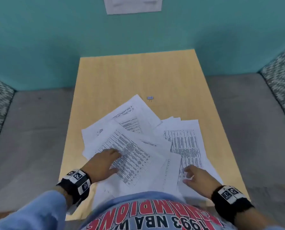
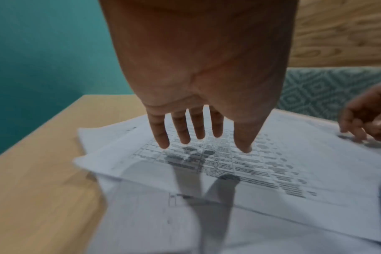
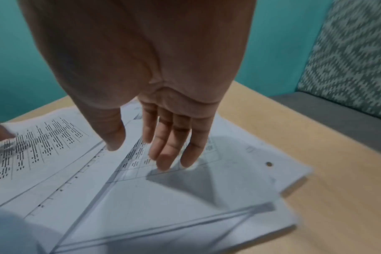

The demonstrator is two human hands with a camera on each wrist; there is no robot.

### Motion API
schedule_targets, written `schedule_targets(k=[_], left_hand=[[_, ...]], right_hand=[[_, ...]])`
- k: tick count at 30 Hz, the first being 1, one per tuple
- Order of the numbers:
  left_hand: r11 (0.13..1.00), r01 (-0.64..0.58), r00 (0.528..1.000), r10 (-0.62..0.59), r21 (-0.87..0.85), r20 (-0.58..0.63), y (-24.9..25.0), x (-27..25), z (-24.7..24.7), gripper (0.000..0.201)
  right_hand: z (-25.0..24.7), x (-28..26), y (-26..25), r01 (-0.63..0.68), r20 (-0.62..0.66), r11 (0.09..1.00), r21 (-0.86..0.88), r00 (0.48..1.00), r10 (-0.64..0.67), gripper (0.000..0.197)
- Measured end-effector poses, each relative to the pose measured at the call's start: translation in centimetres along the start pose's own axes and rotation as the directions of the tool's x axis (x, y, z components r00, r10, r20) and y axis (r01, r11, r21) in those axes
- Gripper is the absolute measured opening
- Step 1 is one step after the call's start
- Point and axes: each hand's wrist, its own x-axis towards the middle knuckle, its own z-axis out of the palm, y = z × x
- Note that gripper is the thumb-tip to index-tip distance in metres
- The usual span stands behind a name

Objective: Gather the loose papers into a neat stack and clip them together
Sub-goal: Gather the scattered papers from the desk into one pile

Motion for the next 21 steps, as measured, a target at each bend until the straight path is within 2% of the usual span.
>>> schedule_targets(k=[1,3,6,10,13,15,16,20,21], left_hand=[[0.999,-0.037,0.999,0.037,0.007,0.005,-0.2,1.3,-0.2,0.077],[0.997,-0.037,0.998,0.034,0.066,0.058,-0.2,3.5,-1.1,0.103],[0.983,-0.065,0.987,0.038,0.169,0.159,0.3,6.4,-2.2,0.133],[0.963,-0.116,0.971,0.059,0.245,0.231,1.3,9.0,-2.4,0.150],[0.974,-0.069,0.980,0.025,0.214,0.198,1.5,10.0,-2.5,0.156],[0.980,-0.011,0.990,-0.017,0.200,0.141,1.5,10.4,-3.2,0.146],[0.980,0.023,0.994,-0.043,0.197,0.099,1.6,10.6,-3.8,0.135],[0.974,0.156,0.988,-0.157,0.167,-0.004,0.5,11.6,-5.6,0.070],[0.972,0.184,0.983,-0.183,0.146,-0.019,0.0,11.8,-5.9,0.060]], right_hand=[[0.3,0.7,-0.1,-0.021,-0.001,0.998,0.051,1.000,0.021,0.038],[0.5,1.7,-0.7,-0.096,0.031,0.982,0.160,0.995,0.092,0.045],[1.5,2.8,-1.6,-0.129,0.101,0.965,0.229,0.989,0.109,0.038],[2.5,4.0,-1.9,-0.072,0.078,0.931,0.357,0.996,0.047,0.014],[2.1,4.9,-1.7,-0.090,0.008,0.875,0.476,0.995,0.098,0.015],[1.1,5.4,-1.8,-0.096,-0.073,0.829,0.551,0.984,0.163,0.020],[0.5,5.8,-1.8,-0.092,-0.123,0.805,0.587,0.972,0.200,0.020],[-2.0,7.6,-2.9,-0.036,-0.245,0.695,0.719,0.921,0.302,0.013],[-2.5,8.0,-3.2,-0.022,-0.267,0.661,0.750,0.905,0.332,0.011]])
